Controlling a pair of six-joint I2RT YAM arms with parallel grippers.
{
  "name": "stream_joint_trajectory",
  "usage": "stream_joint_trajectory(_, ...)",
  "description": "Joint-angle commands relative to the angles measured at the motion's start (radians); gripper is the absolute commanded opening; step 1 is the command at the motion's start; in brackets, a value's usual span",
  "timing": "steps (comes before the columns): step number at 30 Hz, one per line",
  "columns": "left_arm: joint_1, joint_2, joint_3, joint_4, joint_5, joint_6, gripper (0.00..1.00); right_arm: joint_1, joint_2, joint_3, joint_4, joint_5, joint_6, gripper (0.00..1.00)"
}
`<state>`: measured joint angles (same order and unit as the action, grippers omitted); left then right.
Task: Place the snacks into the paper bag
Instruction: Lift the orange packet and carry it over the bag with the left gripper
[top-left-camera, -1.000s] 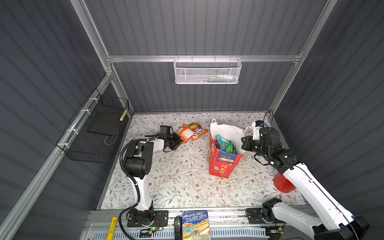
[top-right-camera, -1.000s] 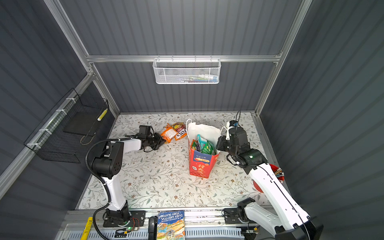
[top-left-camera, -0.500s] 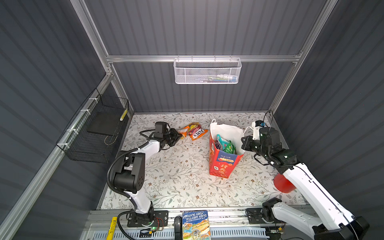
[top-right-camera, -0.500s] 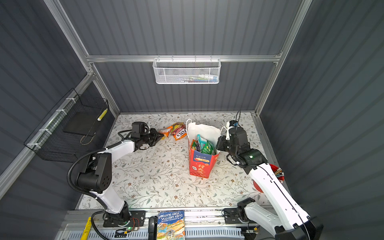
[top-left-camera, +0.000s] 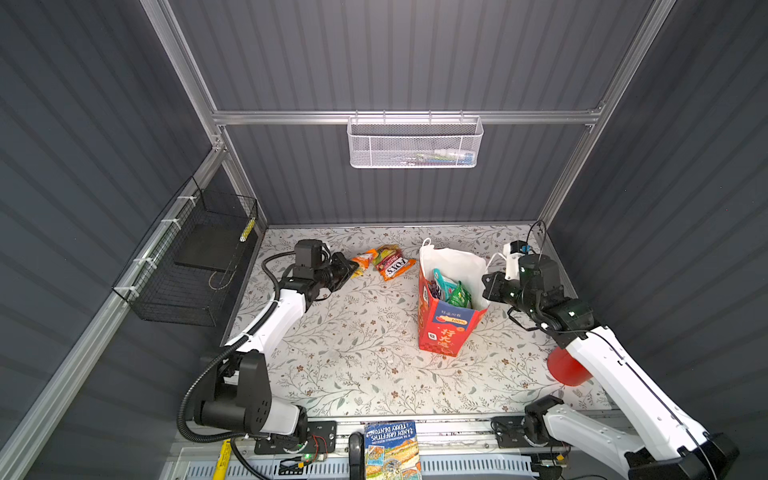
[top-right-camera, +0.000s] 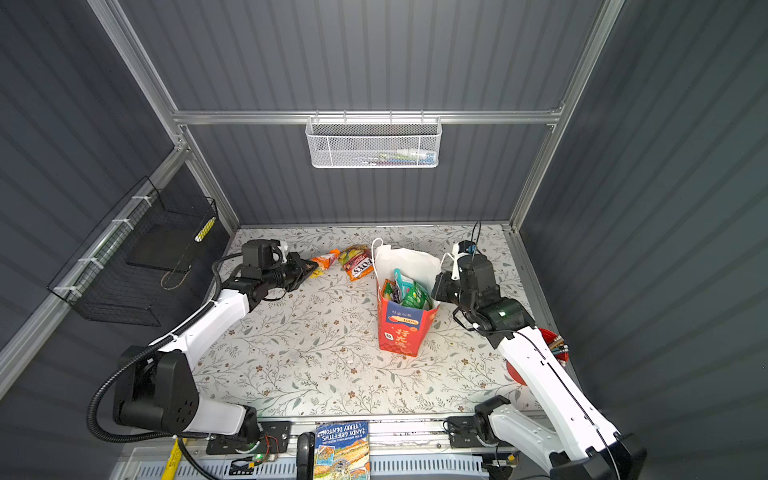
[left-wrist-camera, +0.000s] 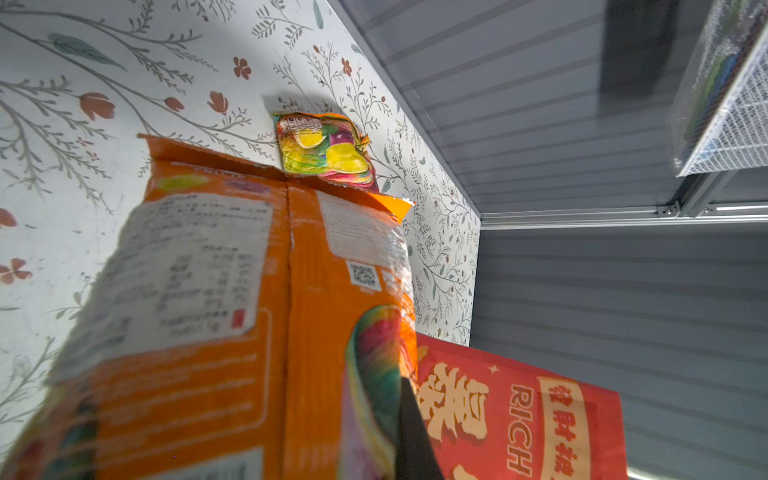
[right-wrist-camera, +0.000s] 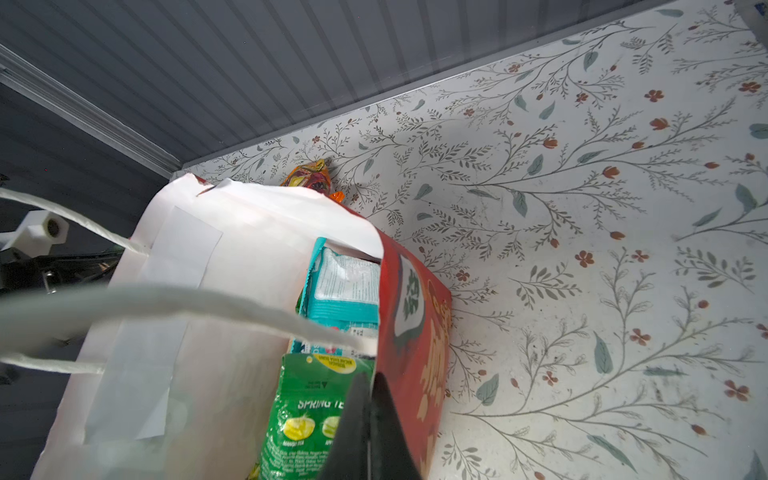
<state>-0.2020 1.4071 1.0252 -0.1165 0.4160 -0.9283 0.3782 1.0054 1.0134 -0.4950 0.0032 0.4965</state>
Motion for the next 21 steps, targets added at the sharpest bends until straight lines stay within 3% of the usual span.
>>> stream_joint_trajectory(1, 0.001, -0.051, 0.033, -0.121, -0.016, 0.099, 0.0, -0.007, -0.004, 0.002, 0.049, 0.017, -0.01, 0.0)
stream_joint_trajectory(6, -0.025, -0.132, 0.081, -0.251, -0.021, 0.174, 0.0, -0.007, -0.002, 0.002, 0.047, 0.016, -0.01, 0.0)
stream_joint_trajectory(14, -0.181, -0.257, 0.238, -0.52, -0.255, 0.31, 0.0, -0.006, -0.002, 0.002, 0.047, 0.014, -0.009, 0.0)
stream_joint_trajectory(17, -0.198, -0.276, 0.293, -0.567, -0.251, 0.327, 0.0, -0.007, -0.002, 0.001, 0.049, 0.013, -0.008, 0.0)
stream_joint_trajectory(21, -0.206, -0.279, 0.351, -0.568, -0.144, 0.32, 0.0, -0.006, -0.001, 0.001, 0.049, 0.01, -0.007, 0.0)
